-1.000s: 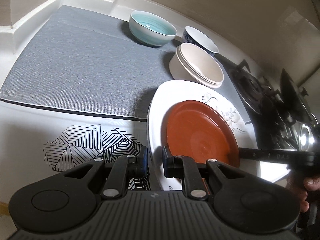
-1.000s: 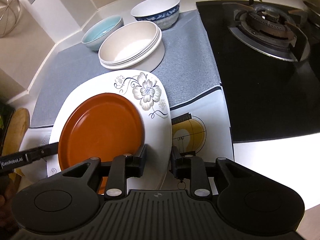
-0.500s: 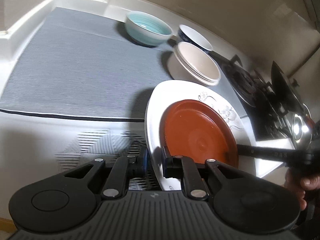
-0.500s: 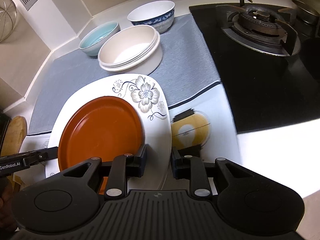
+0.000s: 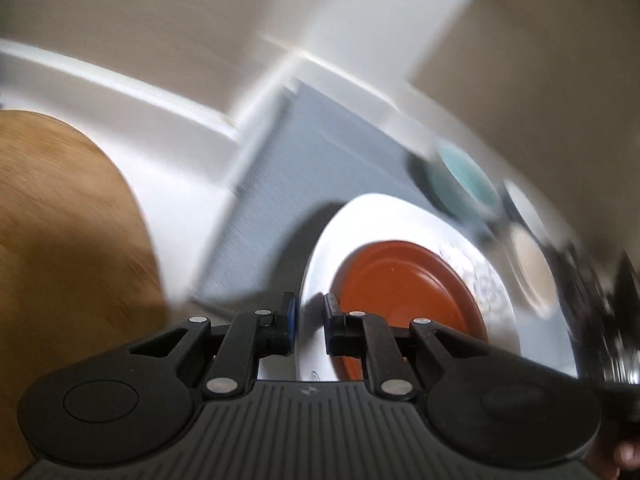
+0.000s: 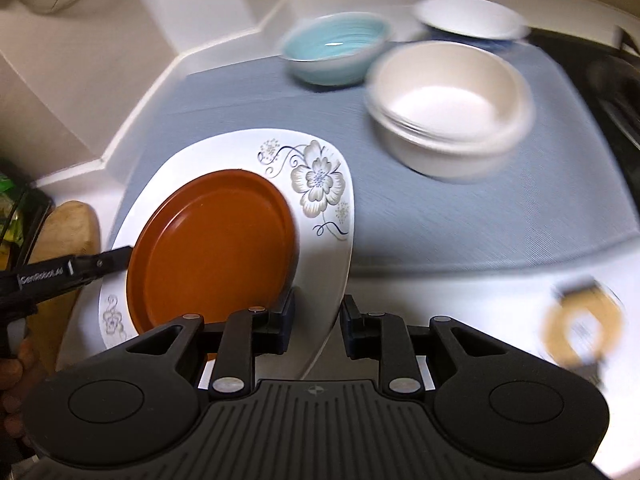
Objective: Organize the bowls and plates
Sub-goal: 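Lift the left gripper off the plate stack and swing toward the bowls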
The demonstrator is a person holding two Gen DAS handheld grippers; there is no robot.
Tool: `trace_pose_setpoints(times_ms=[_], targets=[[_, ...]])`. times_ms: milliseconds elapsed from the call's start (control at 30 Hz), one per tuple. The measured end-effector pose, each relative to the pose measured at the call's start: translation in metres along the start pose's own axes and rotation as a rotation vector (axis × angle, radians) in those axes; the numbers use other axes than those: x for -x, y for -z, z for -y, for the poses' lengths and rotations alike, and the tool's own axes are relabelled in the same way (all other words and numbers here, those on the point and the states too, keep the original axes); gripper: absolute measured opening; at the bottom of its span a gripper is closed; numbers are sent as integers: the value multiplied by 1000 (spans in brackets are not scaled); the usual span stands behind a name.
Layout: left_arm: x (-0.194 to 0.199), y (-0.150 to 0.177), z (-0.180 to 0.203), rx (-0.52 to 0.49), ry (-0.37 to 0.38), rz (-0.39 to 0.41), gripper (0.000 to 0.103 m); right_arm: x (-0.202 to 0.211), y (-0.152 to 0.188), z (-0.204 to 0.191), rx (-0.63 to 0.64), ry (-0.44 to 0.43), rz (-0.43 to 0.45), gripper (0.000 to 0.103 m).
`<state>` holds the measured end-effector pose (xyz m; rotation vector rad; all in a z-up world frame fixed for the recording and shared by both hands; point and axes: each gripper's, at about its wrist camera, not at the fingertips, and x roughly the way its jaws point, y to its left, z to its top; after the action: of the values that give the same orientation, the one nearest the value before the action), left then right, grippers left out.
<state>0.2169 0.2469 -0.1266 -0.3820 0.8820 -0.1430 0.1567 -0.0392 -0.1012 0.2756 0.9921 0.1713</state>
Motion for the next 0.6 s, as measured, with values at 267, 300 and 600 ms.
trace_pose_setpoints(times_ms=[267,300,600], targets=[[-13,-38,-27,90,-100,74,17,-45,-46,-40,68,-27,0,27],[-14,-40,-28,89,-102,76,17,-49,-50,-44,77,-28,2,27],[11,-38,-11,61,-172,133,24,-43,-48,-38,55,-34,15,28]])
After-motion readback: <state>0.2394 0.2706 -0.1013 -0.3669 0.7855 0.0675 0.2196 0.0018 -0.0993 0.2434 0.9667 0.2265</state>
